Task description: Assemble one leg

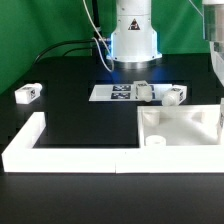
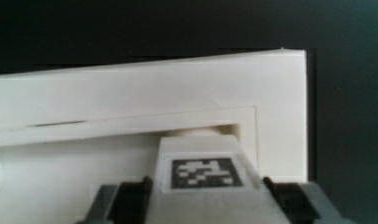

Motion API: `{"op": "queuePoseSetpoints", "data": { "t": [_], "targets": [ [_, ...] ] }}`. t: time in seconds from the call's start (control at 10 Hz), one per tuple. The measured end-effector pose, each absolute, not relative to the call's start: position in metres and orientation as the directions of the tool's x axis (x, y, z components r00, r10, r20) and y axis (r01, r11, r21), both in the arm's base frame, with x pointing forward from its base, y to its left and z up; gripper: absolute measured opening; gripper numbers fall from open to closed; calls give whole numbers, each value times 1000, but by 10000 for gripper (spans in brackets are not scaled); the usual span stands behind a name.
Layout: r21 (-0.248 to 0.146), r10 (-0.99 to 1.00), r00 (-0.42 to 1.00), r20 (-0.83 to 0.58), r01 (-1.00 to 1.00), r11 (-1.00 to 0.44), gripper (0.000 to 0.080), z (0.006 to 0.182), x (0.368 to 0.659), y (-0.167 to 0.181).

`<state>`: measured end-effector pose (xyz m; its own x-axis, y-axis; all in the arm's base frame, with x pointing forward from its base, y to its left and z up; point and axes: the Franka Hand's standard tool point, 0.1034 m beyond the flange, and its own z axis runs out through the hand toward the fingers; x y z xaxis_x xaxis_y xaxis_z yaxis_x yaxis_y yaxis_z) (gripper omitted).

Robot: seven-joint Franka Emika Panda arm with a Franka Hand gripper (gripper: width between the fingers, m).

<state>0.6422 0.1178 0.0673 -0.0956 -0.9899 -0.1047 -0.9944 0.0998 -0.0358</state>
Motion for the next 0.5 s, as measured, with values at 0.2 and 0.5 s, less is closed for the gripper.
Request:
{"op": "queuePoseSetpoints", "data": {
  "t": [0.2, 0.5],
  "targets": [
    [-34, -988, -111, -111, -993, 115, 285, 67, 642, 119],
    [-23, -934, -330, -140, -942, 336, 285, 68, 644, 116]
  ]
}}
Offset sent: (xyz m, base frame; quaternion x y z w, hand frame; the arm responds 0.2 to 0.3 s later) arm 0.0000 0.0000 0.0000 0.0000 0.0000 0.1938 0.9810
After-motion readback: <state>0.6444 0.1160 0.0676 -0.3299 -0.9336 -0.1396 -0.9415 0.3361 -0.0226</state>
